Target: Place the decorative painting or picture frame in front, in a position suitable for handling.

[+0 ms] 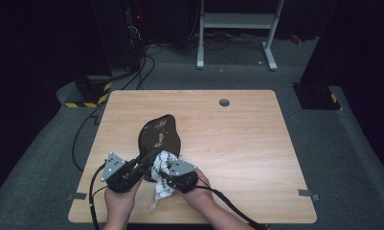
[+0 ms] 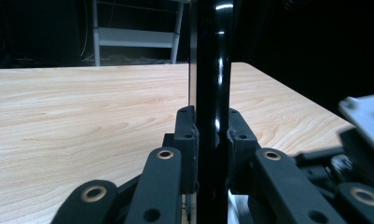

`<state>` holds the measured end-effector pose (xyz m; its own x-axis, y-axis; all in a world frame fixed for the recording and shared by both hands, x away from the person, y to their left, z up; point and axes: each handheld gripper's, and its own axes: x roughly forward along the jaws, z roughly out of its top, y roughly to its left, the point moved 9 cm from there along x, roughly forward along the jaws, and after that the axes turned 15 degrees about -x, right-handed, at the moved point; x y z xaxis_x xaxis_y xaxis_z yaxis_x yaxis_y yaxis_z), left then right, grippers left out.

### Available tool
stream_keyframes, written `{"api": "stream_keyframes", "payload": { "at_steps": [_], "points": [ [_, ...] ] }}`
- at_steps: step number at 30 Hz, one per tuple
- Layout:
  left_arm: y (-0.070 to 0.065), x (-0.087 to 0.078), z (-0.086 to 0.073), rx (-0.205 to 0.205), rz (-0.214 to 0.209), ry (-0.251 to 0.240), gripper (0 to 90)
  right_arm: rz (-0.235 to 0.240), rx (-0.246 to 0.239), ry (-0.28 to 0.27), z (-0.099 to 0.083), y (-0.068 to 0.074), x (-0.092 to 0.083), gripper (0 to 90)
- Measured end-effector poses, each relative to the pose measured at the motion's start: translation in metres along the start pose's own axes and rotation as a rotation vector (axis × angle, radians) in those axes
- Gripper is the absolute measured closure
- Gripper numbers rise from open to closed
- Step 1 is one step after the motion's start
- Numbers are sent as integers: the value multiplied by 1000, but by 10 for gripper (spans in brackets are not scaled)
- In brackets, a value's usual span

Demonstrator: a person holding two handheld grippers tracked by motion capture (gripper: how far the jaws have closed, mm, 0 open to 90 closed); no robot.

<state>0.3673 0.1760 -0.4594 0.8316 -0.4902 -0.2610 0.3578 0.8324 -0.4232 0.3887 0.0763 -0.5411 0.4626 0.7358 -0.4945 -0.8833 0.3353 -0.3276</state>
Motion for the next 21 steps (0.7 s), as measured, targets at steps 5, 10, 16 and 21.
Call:
{"api": "stream_keyframes", "payload": {
  "at_steps": [5, 10, 16, 21],
  "points": [
    [1, 0, 0, -1, 1, -2, 783, 4, 15, 24, -7, 0, 3, 736],
    [0, 0, 0, -1, 0, 0, 783, 73, -37, -49, 15, 27, -5, 735],
    [1, 0, 0, -4, -2, 1, 783, 133, -40, -104, 28, 46, -9, 735],
    [1, 0, 0, -18, -12, -2, 783, 82, -23, -30, 9, 28, -2, 735]
  ]
}}
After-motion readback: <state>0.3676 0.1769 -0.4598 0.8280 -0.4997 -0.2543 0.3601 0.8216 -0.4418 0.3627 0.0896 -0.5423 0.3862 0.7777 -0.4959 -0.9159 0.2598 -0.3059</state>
